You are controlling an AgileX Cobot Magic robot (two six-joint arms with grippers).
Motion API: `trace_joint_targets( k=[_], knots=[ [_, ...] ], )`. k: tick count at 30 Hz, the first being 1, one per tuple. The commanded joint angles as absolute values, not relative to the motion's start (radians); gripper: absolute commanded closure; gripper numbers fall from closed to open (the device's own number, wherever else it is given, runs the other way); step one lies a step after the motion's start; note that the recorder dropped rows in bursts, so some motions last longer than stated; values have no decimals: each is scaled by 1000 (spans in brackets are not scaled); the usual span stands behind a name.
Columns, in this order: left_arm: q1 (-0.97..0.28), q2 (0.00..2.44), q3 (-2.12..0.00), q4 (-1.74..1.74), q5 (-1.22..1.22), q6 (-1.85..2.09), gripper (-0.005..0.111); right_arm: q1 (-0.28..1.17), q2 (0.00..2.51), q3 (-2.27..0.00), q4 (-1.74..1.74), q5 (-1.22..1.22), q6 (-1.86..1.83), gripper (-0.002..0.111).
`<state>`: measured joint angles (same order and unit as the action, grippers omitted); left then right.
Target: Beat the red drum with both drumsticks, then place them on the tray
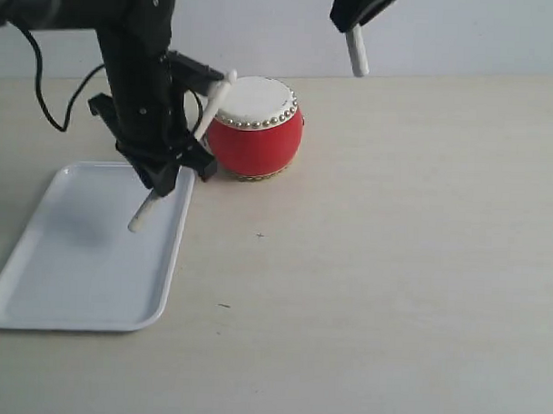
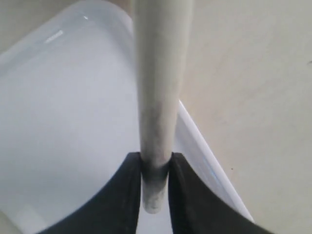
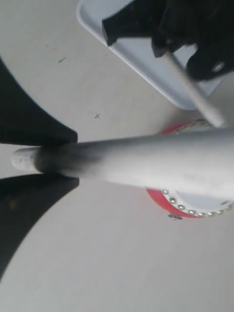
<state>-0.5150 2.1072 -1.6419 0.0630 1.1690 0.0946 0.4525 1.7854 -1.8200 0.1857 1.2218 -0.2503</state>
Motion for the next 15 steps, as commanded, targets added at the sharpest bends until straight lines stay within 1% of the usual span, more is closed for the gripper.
trace_joint_targets(
  k=[1,4,8,11,15],
  knots=[
    [-512,2190,-1690,71,1221,120,107,453,1736,-1821,181,1221,-266,108],
    [-509,2190,-1740,71,1221,105,107,453,1746,-1821,181,1221,-266,108],
    [-518,2123,-1771,66,1221,95,107,453,1804,-1821,183,1221,-266,108],
    [-529,1988,-1771,63,1221,95,107,453,1950,-1821,183,1221,-266,108],
    [-529,1888,-1771,63,1221,90,107,453,2104,-1821,189,1221,-265,108]
  ],
)
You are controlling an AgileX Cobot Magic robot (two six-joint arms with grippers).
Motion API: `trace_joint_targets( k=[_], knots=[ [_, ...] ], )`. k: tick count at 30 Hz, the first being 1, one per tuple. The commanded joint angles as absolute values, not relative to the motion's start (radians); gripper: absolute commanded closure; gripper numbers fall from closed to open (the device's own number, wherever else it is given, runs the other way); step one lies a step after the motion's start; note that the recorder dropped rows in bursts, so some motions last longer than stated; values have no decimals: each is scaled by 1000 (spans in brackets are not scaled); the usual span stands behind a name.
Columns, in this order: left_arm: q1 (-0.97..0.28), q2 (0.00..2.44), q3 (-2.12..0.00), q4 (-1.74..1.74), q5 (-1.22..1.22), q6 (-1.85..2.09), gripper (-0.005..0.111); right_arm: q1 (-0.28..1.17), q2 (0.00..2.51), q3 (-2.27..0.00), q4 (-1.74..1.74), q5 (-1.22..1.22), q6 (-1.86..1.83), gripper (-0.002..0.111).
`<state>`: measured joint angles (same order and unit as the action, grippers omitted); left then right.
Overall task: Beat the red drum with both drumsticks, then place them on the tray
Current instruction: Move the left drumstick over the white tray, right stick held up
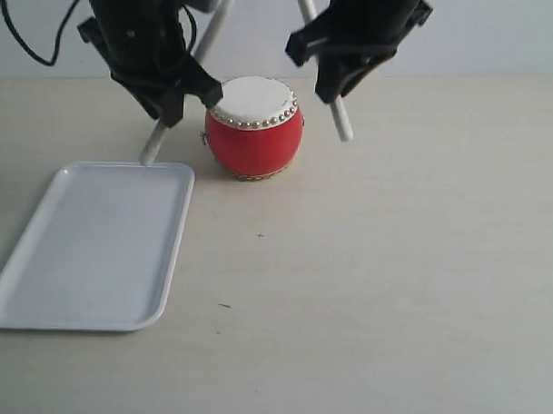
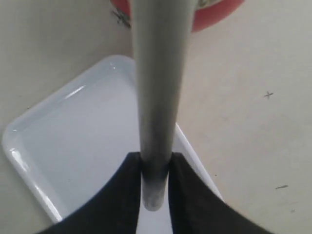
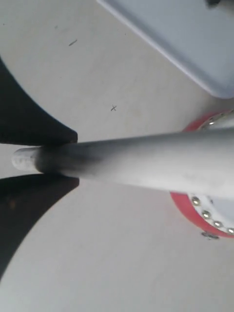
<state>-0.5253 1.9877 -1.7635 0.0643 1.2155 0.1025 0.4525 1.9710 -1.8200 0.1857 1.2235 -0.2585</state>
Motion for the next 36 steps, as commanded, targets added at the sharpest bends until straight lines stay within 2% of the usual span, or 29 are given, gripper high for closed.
trace_joint_targets(
  k=[1,6,10,16,25,36],
  knots=[
    [-529,1866,-1771,63,1221,90,107,453,2145,-1821,201,1221,-265,108],
    [-529,1803,-1771,63,1221,96,107,453,2308,-1821,222,1221,-265,108],
    [-529,1814,-1764,63,1221,101,107,453,2146,-1821,224,1221,-260,108],
    [-523,1808,-1647,69,1221,91,107,453,1840,-1821,224,1221,-268,108],
    [-478,1752,-1459,65,1137,33,107,453,1689,-1661,224,1221,-306,108],
    [-428,1752,-1305,57,1065,-8,107,453,1669,-1558,232,1221,-311,108]
  ],
)
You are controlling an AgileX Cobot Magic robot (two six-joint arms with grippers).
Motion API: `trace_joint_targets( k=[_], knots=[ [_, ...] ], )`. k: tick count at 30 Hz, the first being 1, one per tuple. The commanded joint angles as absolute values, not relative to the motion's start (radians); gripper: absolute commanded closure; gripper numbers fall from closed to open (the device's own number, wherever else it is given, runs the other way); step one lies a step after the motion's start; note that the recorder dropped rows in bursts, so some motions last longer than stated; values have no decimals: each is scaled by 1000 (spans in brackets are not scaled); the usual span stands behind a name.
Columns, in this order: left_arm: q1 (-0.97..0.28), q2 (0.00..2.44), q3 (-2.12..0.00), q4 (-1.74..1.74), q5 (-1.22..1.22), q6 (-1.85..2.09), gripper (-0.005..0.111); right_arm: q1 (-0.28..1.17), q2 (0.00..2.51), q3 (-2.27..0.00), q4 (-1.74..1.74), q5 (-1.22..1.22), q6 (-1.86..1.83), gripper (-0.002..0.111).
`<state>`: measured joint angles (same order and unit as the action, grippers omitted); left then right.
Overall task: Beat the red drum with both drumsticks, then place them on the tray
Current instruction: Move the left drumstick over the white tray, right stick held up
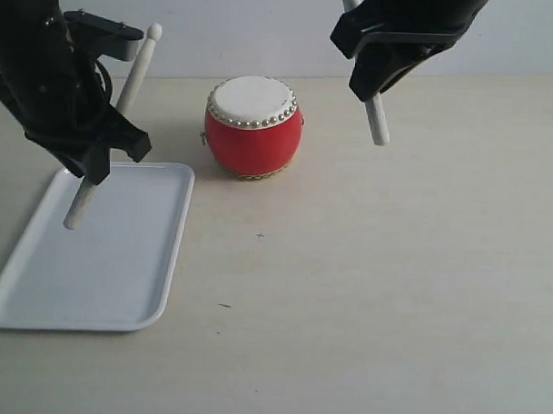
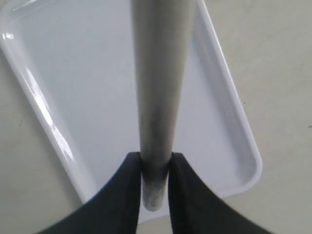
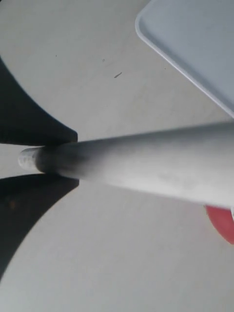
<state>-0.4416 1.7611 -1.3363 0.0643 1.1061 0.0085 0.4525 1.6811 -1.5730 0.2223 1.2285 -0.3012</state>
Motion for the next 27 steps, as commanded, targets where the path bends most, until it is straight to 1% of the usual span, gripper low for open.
trace_joint_targets(
  k=[1,9,16,27],
  knots=[
    [-428,1752,-1302,57,1058,-8,107,453,1669,-1558,232,1221,-311,108],
    [-402,1752,-1292,67,1046,30,107,453,1669,-1558,236,1221,-311,108],
    [-398,1752,-1292,67,1048,10,107,453,1669,-1558,247,1170,-322,108],
    [-398,1836,-1291,63,1096,-51,107,453,1669,-1558,255,1174,-349,108]
  ],
)
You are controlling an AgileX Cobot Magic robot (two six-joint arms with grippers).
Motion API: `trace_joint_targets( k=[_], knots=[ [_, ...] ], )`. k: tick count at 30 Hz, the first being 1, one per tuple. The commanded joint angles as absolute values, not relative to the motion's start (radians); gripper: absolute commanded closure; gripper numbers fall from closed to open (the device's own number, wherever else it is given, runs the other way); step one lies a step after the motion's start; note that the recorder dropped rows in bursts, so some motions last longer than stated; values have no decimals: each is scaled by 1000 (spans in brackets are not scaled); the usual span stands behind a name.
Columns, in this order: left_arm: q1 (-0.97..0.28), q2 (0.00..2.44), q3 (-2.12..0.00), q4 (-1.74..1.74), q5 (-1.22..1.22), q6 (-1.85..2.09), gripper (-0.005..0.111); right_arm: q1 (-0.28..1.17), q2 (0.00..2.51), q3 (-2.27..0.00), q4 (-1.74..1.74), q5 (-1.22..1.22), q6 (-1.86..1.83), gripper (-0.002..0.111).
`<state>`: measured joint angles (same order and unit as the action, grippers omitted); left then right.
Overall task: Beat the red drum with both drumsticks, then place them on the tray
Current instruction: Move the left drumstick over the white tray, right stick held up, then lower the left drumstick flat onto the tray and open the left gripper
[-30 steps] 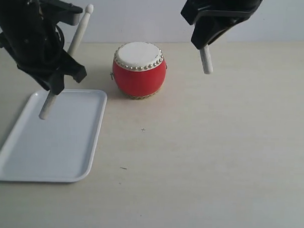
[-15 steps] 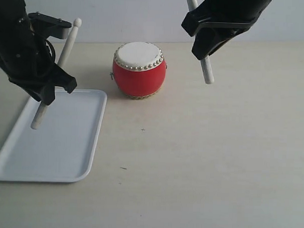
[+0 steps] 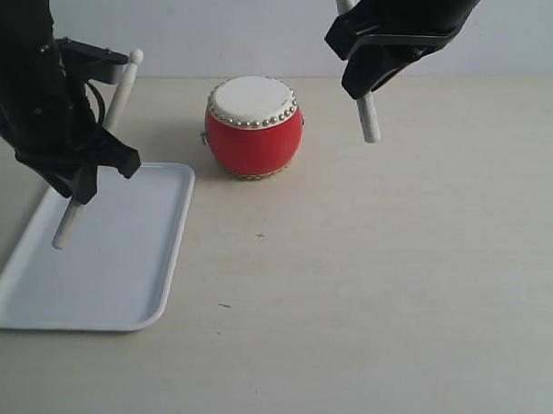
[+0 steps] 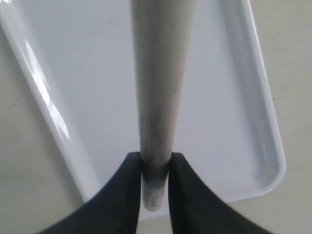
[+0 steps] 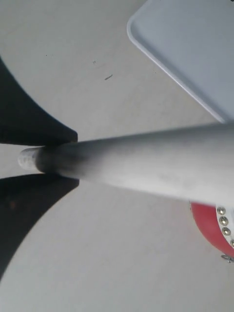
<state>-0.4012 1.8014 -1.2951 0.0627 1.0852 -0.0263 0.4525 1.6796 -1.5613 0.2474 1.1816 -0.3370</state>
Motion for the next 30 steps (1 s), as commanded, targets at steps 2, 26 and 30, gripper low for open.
trace_joint_targets(
  k=[2,26,30],
  knots=[
    [-398,1850,-1291,63,1096,-66,107,453,1669,-1558,262,1174,-349,108],
    [-276,1861,-1179,-196,934,47,107,453,1671,-1558,311,1151,-375,108],
    [-276,1861,-1179,-169,954,47,107,453,1671,-1558,311,1151,-375,108]
  ],
)
